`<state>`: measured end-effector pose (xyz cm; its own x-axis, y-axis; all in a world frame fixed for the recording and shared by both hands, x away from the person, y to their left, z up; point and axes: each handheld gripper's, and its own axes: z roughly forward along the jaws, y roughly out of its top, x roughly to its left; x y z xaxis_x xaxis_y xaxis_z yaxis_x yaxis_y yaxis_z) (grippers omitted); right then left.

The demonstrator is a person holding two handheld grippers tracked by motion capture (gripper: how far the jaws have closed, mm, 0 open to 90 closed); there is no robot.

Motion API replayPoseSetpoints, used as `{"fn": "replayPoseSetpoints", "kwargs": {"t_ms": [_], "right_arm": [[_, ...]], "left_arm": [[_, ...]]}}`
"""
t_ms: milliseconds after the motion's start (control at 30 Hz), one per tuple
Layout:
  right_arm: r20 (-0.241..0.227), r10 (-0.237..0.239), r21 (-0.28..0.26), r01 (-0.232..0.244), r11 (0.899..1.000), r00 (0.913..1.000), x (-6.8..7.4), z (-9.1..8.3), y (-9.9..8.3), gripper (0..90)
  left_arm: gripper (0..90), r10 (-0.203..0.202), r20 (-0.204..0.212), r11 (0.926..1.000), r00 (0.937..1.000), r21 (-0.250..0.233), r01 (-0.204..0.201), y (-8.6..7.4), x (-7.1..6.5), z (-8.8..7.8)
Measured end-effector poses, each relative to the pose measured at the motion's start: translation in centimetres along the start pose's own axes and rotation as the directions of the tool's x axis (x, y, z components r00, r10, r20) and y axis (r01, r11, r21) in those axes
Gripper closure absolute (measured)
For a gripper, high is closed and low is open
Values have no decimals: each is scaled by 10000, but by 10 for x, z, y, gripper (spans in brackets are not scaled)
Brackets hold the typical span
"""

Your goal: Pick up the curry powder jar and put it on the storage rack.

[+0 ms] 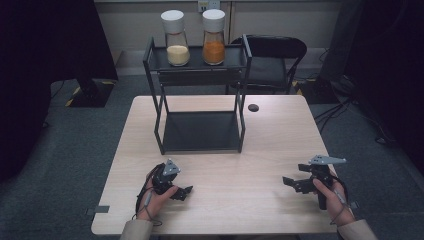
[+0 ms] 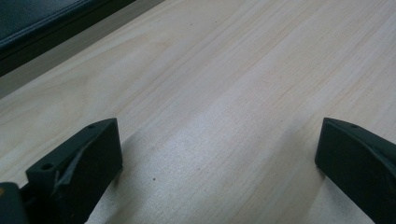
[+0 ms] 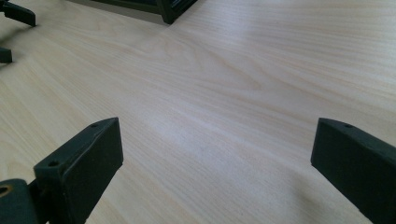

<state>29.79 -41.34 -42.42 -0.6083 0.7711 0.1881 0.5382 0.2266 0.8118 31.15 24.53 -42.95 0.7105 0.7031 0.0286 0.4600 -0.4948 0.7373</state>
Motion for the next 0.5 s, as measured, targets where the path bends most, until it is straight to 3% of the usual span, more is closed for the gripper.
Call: {"fn": "replayPoseSetpoints", "kwargs": {"t_ms": [500], "right_arm": [[117, -125, 469, 120, 9988, 9999, -3, -9, -6, 13]], "left_arm": [[0, 0, 2, 10000, 10000, 0, 0, 0, 0, 0]]}}
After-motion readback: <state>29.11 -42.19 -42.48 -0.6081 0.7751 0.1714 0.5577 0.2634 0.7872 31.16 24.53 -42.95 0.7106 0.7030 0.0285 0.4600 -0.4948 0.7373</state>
